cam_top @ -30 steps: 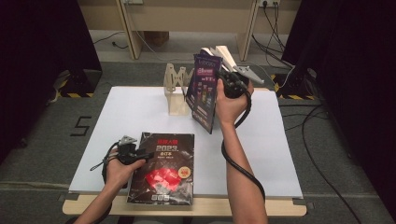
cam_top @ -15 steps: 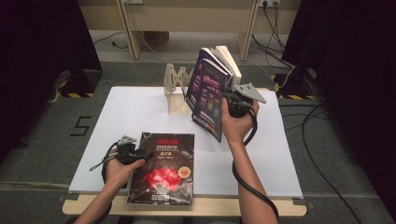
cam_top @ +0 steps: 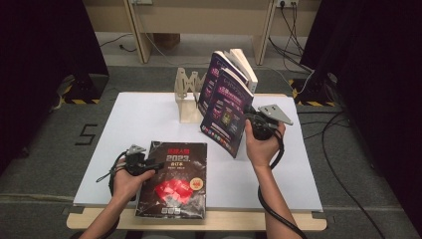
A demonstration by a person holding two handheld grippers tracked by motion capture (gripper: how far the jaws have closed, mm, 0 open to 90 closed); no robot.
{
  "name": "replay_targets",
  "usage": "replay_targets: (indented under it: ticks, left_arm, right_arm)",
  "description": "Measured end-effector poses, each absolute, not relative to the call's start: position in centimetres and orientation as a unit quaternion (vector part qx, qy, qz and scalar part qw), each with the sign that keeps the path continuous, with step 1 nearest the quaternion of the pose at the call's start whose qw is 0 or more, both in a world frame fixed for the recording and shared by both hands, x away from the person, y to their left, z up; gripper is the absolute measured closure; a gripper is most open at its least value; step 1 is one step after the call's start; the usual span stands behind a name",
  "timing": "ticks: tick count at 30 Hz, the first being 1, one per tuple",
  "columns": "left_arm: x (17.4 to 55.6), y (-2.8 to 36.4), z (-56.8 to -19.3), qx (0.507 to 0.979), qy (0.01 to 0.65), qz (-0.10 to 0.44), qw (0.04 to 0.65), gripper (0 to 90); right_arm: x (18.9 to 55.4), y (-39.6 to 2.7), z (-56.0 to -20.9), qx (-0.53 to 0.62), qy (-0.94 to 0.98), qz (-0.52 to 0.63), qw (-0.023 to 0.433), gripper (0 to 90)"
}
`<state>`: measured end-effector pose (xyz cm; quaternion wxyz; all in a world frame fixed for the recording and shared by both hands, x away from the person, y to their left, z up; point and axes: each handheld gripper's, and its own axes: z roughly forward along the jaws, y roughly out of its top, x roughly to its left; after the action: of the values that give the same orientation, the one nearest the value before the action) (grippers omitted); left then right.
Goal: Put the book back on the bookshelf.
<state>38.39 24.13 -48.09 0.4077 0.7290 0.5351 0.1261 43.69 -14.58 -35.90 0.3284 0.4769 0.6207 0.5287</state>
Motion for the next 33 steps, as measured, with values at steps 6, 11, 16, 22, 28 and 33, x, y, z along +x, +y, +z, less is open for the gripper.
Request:
replay_targets:
  ticks: [6, 11, 16, 22, 28, 33]
  left_arm:
    - [38.4, 24.1, -48.1, 0.729, 0.535, 0.125, 0.407, 51.0]
    - [38.5, 24.1, -48.1, 0.731, 0.534, 0.126, 0.406, 51.0]
    - [38.4, 24.0, -48.1, 0.731, 0.532, 0.126, 0.408, 51.0]
    - [38.5, 24.2, -48.0, 0.73, 0.533, 0.127, 0.408, 51.0]
    - [38.4, 24.1, -48.0, 0.731, 0.532, 0.125, 0.408, 51.0]
    - [38.5, 24.0, -48.0, 0.732, 0.531, 0.125, 0.408, 51.1]
  right_arm:
    - [43.9, -15.4, -36.0, 0.486, 0.62, 0.531, 0.314, 80.2]
    - [44.8, -15.8, -35.6, 0.491, 0.628, 0.528, 0.294, 76.1]
    - [45.8, -15.7, -34.5, 0.496, 0.631, 0.526, 0.281, 72.7]
    - [46.4, -15.5, -33.1, 0.497, 0.631, 0.528, 0.276, 73.0]
    - [46.7, -15.1, -32.8, 0.498, 0.63, 0.526, 0.278, 73.7]
    - [47.3, -15.0, -33.0, 0.5, 0.63, 0.525, 0.278, 72.2]
